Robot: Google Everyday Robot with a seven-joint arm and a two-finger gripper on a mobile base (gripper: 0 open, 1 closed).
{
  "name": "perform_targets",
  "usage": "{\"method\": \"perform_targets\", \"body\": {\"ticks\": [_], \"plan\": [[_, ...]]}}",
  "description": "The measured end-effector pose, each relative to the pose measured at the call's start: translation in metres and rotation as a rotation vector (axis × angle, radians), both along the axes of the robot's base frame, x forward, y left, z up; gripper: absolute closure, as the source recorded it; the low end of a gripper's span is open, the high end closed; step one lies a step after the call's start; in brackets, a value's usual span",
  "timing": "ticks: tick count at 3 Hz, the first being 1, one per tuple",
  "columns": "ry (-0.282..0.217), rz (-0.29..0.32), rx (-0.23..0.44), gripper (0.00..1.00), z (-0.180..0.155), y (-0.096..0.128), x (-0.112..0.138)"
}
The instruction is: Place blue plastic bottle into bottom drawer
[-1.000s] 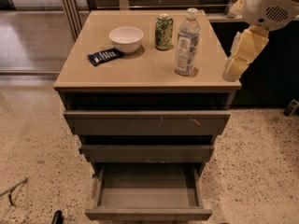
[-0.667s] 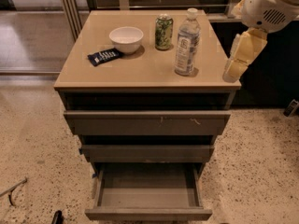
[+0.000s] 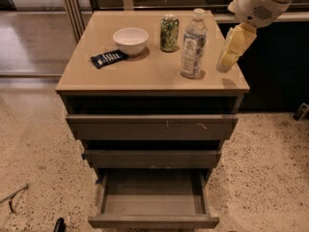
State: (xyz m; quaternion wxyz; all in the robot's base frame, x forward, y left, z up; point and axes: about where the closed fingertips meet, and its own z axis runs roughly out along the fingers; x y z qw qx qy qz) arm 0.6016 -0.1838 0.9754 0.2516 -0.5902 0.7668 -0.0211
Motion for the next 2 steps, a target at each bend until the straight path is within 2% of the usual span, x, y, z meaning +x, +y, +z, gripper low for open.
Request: {"method": "perform_targets", "body": {"ticks": [2], "plan": [[0.0,0.008,0.105,0.0,-0.01,0.013,0.056]]}}
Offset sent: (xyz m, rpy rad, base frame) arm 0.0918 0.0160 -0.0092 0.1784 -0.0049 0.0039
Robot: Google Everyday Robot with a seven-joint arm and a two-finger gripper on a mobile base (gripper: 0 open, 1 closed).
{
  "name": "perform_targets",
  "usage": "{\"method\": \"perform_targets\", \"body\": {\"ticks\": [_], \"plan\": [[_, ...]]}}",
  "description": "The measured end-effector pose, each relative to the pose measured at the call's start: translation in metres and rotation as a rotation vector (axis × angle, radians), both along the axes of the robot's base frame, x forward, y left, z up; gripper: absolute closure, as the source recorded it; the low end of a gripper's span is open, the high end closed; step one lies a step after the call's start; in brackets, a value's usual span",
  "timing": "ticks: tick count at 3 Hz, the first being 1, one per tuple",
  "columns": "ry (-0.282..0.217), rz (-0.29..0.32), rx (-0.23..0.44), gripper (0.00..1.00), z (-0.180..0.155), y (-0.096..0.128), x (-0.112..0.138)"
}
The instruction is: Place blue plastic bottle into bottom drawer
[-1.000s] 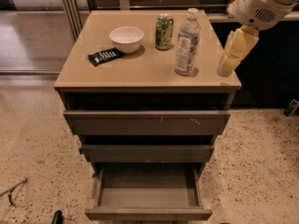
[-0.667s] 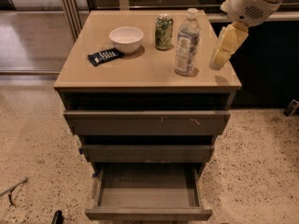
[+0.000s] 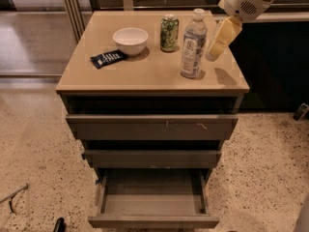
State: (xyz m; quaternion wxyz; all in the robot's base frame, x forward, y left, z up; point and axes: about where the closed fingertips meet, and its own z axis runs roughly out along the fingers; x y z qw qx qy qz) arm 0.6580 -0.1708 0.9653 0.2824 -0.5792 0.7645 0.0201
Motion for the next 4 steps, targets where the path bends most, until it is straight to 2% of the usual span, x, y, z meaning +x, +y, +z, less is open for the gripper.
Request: {"method": "perform_targets", "body": {"ticks": [2,4], "plan": [[0.022,-0.01,0.095,0.0,-0.016,0.005,0.032],[0.05,-0.018,0.163,0.0,-0.033,0.013,0.049]]}}
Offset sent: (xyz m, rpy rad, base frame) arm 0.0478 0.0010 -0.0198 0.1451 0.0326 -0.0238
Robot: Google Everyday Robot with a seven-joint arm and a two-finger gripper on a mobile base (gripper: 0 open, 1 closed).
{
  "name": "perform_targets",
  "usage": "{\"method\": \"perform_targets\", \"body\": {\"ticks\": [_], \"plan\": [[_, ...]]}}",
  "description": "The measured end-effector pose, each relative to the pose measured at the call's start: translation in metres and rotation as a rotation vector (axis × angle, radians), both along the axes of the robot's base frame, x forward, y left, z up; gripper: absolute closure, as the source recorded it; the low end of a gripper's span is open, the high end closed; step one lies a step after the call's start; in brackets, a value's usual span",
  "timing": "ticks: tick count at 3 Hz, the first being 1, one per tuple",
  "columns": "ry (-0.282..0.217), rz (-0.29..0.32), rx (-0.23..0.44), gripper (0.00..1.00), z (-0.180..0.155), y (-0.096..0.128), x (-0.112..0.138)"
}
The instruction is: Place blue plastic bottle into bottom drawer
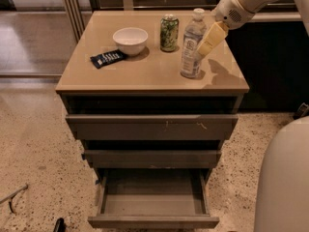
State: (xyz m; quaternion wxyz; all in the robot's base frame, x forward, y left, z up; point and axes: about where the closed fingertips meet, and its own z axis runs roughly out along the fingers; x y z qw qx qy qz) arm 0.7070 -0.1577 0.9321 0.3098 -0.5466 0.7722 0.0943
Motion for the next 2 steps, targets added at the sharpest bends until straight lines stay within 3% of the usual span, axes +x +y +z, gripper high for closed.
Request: {"method": "perform_targets", "body": {"ticks": [2], "plan": [[-0.007,0.007,0.05,0.0,-0.0068,0.0159,0.0115]]}}
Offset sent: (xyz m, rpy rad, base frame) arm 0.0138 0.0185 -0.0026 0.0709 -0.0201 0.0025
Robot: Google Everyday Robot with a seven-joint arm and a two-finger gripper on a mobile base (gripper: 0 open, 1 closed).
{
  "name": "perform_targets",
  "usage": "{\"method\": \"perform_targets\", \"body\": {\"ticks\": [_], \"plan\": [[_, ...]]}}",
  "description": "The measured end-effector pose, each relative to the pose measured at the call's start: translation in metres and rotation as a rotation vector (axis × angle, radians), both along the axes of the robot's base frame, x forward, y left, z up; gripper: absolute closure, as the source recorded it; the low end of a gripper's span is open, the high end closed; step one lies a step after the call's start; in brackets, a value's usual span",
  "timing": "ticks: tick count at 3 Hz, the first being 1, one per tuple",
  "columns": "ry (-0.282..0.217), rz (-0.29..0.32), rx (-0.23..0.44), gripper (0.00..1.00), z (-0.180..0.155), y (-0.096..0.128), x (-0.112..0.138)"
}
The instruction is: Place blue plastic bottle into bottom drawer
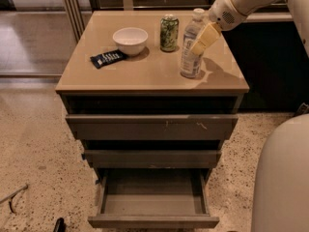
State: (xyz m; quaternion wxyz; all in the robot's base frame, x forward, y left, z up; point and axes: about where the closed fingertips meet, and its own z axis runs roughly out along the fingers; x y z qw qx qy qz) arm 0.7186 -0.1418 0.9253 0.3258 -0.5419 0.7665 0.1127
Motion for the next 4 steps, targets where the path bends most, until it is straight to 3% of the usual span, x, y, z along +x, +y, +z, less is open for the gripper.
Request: {"method": "perform_targets", "body": {"ticks": [4], "plan": [[0.0,0.0,0.001,0.92,-0.0003,0.0004,0.0002]]}}
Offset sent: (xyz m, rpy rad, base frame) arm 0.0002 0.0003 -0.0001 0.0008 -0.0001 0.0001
